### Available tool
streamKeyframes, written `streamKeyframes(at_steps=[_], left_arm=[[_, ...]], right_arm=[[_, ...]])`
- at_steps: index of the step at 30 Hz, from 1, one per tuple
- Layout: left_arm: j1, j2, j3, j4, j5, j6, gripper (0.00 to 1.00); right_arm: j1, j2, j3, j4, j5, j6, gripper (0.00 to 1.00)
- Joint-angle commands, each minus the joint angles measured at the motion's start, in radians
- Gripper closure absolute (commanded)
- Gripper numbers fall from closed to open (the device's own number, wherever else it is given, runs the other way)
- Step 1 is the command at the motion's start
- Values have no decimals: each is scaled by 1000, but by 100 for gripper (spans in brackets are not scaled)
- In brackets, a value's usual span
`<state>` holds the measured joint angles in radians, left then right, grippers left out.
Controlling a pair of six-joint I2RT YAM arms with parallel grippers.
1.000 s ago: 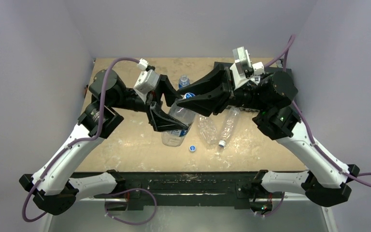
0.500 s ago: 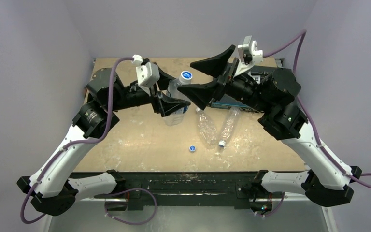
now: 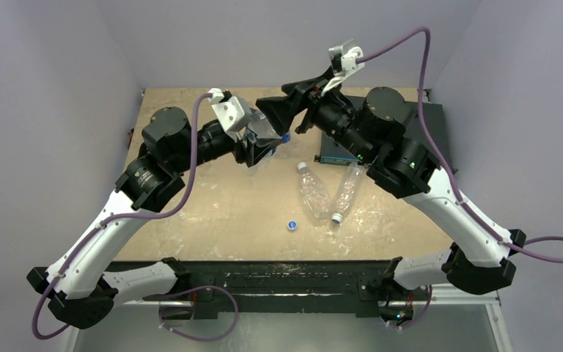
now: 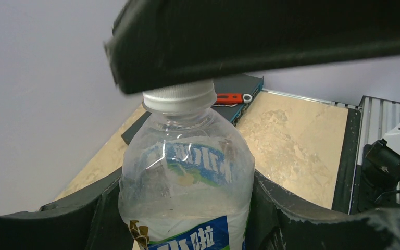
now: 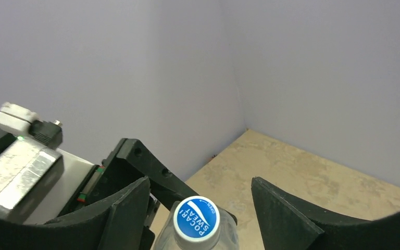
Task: Unscrew the bottle caps
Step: Unscrew the bottle cap from the plastic bottle.
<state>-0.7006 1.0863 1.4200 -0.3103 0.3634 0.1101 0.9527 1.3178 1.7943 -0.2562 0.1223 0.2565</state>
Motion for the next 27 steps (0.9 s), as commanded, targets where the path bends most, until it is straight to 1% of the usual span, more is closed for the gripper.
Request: streamKeyframes(at_steps=[1,9,11,14,17,22,23,25,27], left_arm=[[3,-24,-1,42,-35,33,94],[4,-24,-6,49,-35,24,95],[3,-24,-5,52,-37,22,95],[4,-25,-4,55,-41,22,95],[3,-23,0,57,-44,16,95],[3,-19,14,60,-32,-5,95],[3,-19,17,60,-30,-9,95],[3,-16,22,60,-26,-15,95],[3,-16,23,60,-26,-16,95]], right_arm=[[20,7,44,-16,93,-10,28],[23,2,17,10,99,1,55],[23,4,13,10,92,4,60],[23,9,7,1,84,7,63],[23,5,-14,6,81,14,71],[23,-14,-82,33,77,33,72],[22,-18,-98,41,79,36,71],[23,-24,-120,51,87,39,62],[23,-29,-129,60,95,44,61]])
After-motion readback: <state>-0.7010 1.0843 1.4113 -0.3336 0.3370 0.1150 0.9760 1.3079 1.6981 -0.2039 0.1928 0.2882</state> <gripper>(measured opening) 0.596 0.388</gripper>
